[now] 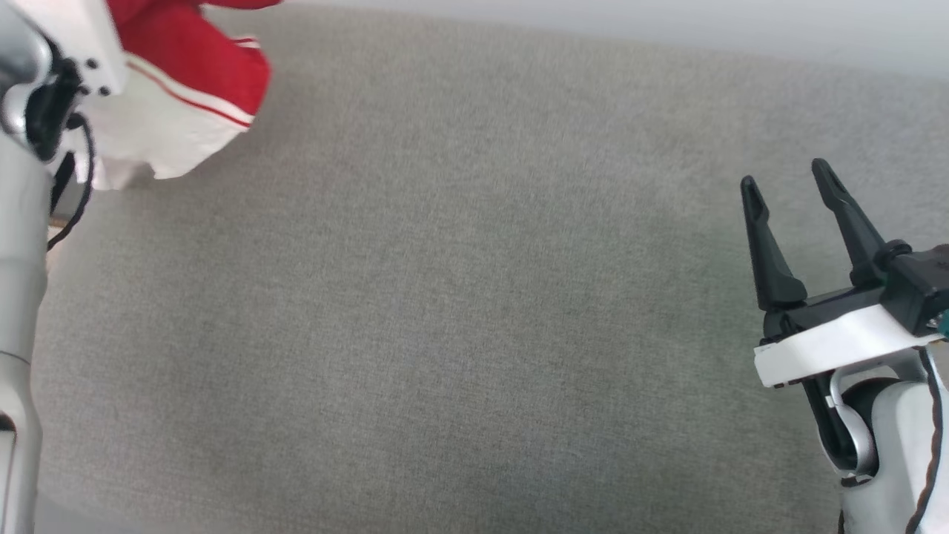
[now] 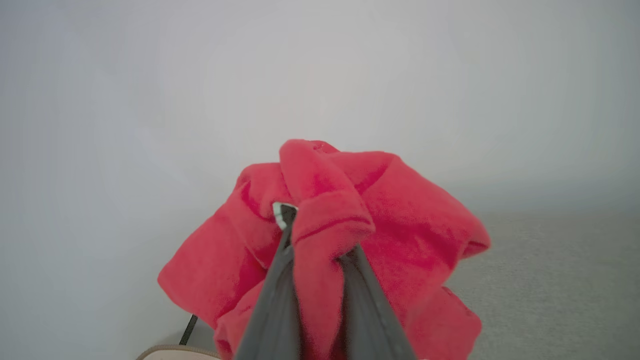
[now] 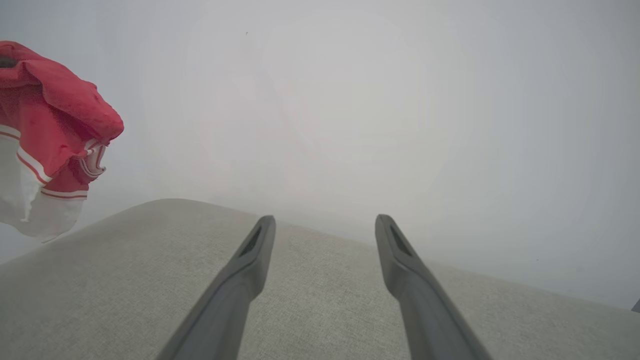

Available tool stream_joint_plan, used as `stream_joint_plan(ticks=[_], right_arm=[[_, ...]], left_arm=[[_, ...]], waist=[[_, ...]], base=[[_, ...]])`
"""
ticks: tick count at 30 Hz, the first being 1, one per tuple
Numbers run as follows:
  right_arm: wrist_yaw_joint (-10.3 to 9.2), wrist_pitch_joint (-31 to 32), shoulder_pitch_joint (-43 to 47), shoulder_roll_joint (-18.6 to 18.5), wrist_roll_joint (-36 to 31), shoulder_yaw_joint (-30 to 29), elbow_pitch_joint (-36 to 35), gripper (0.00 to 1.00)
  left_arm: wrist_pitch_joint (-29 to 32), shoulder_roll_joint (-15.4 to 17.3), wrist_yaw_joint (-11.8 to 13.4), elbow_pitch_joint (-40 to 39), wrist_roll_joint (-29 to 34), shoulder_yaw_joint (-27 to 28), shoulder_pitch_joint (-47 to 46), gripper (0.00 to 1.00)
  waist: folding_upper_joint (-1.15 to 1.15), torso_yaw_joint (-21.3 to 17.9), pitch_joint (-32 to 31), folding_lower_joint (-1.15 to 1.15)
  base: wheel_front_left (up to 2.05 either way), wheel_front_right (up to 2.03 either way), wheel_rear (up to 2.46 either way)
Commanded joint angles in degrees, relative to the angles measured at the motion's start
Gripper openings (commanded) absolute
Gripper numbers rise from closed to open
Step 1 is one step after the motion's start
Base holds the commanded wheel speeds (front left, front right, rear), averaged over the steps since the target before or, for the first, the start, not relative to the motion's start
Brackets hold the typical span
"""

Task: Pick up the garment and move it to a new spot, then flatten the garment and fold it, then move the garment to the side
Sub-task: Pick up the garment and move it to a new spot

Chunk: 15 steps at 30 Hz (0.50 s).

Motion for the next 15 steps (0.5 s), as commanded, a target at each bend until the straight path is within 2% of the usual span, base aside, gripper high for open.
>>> stream_joint_plan(ticks=[1,3,10,15], right_arm=[[0.01,-0.8,0.9,0.4,0.3,-0.6,0.5,1.00],[0.01,-0.9,1.1,0.6,0.3,-1.0,0.6,1.00],[0.01,-2.4,2.3,1.4,0.2,-3.8,1.2,1.00],[0.01,-3.4,2.4,2.1,-0.2,-5.7,1.7,1.00]], left_arm=[[1.7,0.5,-0.1,-3.9,-0.8,-2.0,1.4,0.00],[2.7,0.6,-0.1,-6.2,-1.4,-3.0,2.0,0.00],[11.7,2.7,0.0,-24.0,-4.9,-6.2,7.5,0.00],[19.2,3.8,1.9,-37.1,-6.8,-6.8,12.6,0.00]], waist=[[0.00,-0.6,-2.1,0.00],[0.00,-0.8,-2.5,0.00],[0.00,-3.5,-5.0,0.00],[0.00,-7.3,-5.6,0.00]], base=[[0.00,0.00,0.00],[0.00,0.00,0.00],[0.00,0.00,0.00],[0.00,0.00,0.00]])
